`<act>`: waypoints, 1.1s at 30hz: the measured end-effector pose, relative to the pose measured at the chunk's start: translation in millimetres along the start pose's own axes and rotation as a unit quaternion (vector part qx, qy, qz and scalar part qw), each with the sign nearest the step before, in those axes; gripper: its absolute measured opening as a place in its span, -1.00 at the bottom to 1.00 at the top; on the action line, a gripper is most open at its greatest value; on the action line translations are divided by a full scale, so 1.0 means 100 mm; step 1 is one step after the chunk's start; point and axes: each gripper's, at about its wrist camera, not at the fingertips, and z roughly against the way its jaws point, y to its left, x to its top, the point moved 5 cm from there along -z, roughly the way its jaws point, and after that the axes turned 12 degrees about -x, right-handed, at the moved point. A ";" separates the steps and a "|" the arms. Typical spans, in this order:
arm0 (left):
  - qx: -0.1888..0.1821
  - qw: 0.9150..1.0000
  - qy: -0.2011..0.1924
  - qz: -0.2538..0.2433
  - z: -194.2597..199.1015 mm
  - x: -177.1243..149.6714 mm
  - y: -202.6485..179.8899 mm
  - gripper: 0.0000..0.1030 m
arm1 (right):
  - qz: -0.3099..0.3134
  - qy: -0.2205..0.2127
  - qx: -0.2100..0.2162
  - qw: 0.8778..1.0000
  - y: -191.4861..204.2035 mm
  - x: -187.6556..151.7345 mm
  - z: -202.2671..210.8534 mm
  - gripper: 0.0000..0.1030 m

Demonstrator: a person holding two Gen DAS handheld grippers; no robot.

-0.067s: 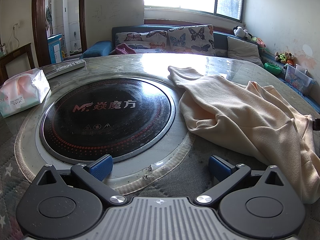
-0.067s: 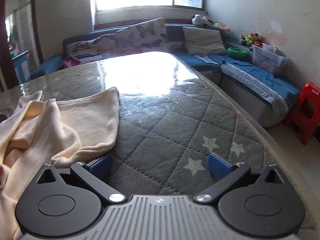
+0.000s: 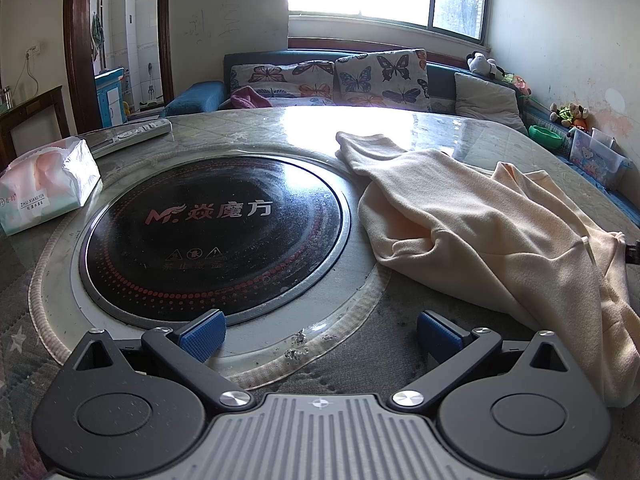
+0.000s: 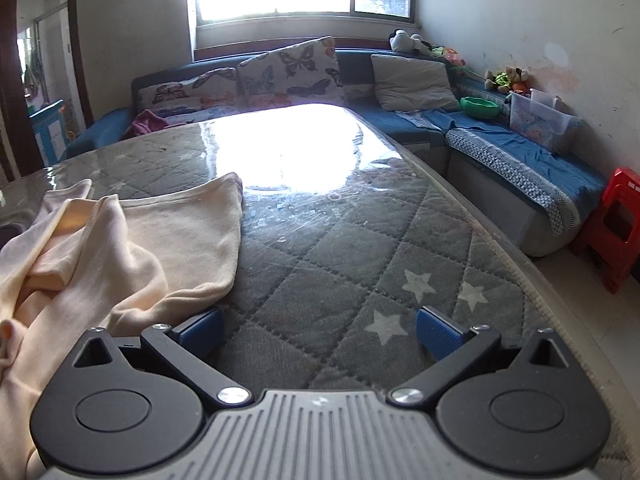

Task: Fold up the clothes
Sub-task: 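Move both grippers toward the crumpled cream sweatshirt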

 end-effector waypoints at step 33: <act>0.035 0.999 0.039 0.002 0.46 -0.35 -0.68 1.00 | 0.083 -0.059 0.105 0.989 0.20 -0.66 1.31 1.00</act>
